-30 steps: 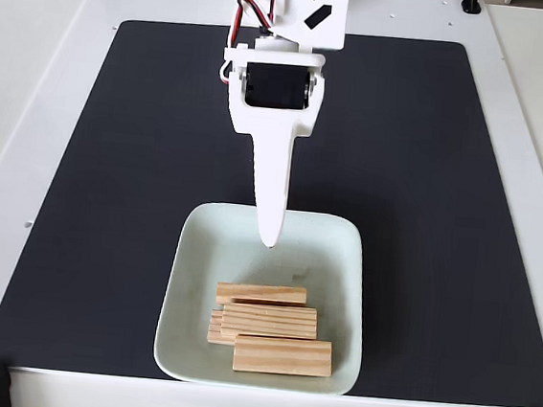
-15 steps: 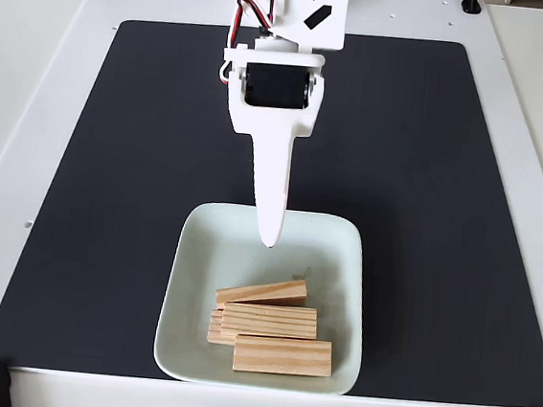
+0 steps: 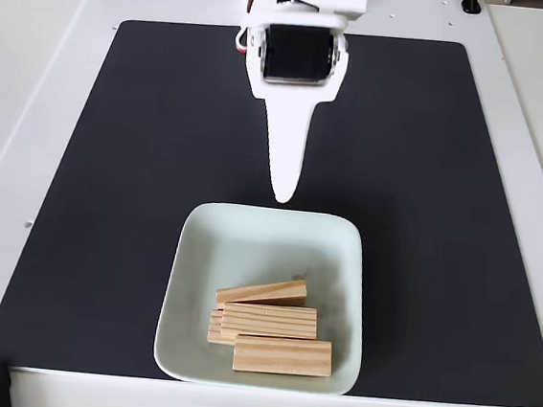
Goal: Pick up the wooden block and place them on the plate.
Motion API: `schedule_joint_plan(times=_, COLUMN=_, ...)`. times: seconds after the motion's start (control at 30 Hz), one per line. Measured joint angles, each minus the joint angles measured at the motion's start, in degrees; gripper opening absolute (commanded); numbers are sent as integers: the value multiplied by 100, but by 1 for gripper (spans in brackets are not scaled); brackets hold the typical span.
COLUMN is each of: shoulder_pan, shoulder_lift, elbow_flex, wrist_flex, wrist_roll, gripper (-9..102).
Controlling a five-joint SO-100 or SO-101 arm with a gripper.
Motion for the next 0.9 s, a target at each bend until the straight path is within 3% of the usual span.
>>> schedule_joint_plan(times=0.27, shoulder_pan=26, shoulder_lift=1459, elbow_flex=1477, wrist_flex=-545, wrist_roll=0, gripper=1)
schedule_joint_plan(times=0.7, shoulder_pan=-114, shoulder_lift=4922, elbow_flex=5924, wrist_flex=-3999, wrist_roll=0, gripper=1)
schedule_joint_plan(times=0.9, shoulder_pan=-79, shoulder_lift=6557, elbow_flex=7603, wrist_flex=-4834, wrist_roll=0, gripper=1)
